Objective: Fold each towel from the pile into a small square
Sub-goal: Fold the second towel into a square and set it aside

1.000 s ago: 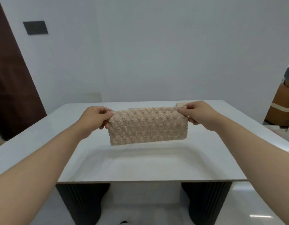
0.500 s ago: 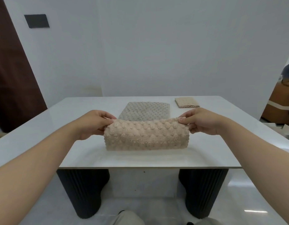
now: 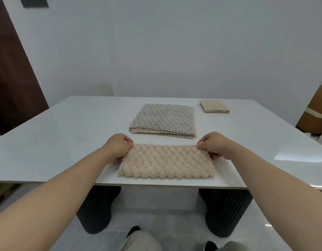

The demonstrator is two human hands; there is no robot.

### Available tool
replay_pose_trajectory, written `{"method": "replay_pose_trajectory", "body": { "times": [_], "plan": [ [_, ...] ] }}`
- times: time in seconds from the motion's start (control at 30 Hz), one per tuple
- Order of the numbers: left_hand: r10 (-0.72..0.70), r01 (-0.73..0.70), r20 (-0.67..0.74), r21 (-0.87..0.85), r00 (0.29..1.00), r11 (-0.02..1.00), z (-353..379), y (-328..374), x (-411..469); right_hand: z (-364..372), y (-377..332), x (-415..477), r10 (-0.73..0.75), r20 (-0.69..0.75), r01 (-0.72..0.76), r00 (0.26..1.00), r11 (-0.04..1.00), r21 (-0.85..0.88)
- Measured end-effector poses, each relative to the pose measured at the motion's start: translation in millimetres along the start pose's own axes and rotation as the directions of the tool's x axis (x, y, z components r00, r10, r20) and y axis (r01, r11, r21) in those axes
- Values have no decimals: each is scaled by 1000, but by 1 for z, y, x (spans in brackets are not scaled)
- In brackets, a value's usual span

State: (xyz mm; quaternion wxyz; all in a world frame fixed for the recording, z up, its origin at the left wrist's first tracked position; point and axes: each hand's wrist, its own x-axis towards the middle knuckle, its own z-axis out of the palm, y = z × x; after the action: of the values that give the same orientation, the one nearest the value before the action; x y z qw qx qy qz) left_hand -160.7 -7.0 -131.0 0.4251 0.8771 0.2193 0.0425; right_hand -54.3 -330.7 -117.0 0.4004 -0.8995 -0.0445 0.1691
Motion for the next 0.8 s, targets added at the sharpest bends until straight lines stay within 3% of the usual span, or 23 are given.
{"method": "replay_pose_trajectory", "body": {
  "times": [0.13,0.23,0.3,0.37,0.47,0.53,0.63,0.8],
  "plan": [
    [106,-93,-45,218,993,972,4,3,11,7,-3,11,-134,-146,104,980,975,-198],
    [126,-88,-74,388,989,917,9,7,8,13,-6,8,-197,-235,96,952,919,-382],
    [217,-102,-162,524,963,845,17,14,-2,20,-9,0,-301,-353,90,886,858,-506],
    [360,-202,-200,546,911,813,32,28,-20,36,-17,-13,-438,-393,195,808,830,-523],
    [480,-375,-106,487,871,789,62,51,-46,70,-30,-31,-581,-263,388,770,754,-530],
    [474,-405,-14,495,881,769,84,57,-51,89,-31,-33,-607,-122,429,785,676,-599],
    [350,-332,70,530,934,781,103,48,-48,99,-21,-32,-485,7,391,874,695,-604],
    [310,-307,111,639,944,705,110,25,-45,108,2,-26,-446,20,350,895,673,-651]
  ]
}}
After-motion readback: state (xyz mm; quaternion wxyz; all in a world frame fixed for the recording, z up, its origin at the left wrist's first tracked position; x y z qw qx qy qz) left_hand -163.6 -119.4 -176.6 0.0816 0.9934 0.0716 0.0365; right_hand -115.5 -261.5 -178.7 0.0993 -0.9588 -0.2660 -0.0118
